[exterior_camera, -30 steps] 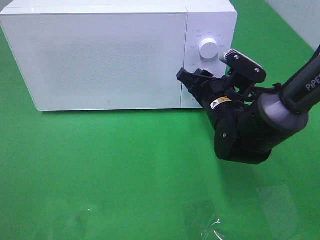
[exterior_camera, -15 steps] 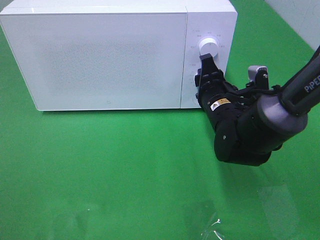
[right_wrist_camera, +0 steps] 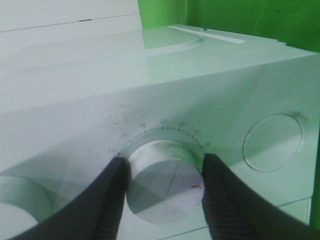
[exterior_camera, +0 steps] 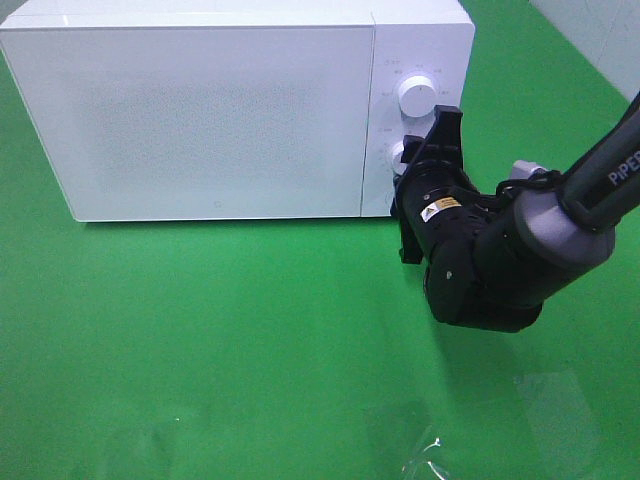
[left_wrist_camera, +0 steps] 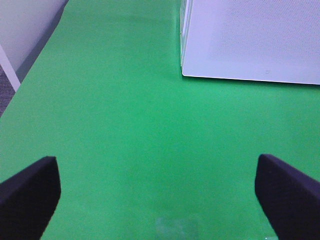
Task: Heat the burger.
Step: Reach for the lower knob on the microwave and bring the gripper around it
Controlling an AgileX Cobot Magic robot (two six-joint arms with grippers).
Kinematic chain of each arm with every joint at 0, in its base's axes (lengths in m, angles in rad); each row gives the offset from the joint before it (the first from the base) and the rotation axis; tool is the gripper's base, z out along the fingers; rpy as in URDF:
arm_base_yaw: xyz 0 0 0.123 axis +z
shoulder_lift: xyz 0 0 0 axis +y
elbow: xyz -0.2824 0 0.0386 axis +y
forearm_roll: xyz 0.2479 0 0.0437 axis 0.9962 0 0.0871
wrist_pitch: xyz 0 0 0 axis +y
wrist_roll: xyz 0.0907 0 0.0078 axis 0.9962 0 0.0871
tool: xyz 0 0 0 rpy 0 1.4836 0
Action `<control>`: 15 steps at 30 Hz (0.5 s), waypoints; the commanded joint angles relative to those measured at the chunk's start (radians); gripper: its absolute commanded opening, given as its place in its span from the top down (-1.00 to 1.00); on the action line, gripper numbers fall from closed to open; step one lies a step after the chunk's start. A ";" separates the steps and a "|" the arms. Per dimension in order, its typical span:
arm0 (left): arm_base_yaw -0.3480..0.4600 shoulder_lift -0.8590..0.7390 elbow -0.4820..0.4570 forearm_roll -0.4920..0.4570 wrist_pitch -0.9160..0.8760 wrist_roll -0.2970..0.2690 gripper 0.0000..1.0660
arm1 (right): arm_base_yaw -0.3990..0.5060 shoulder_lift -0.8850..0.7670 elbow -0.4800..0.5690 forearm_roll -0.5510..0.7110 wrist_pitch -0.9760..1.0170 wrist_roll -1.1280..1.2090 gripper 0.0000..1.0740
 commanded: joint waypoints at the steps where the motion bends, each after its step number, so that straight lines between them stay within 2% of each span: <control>1: 0.002 -0.017 0.004 -0.004 -0.014 -0.001 -0.83 | 0.006 -0.012 -0.027 -0.137 -0.232 0.115 1.00; 15: 0.002 -0.017 0.004 -0.004 -0.014 -0.001 -0.83 | 0.006 -0.012 -0.027 -0.137 -0.231 0.113 1.00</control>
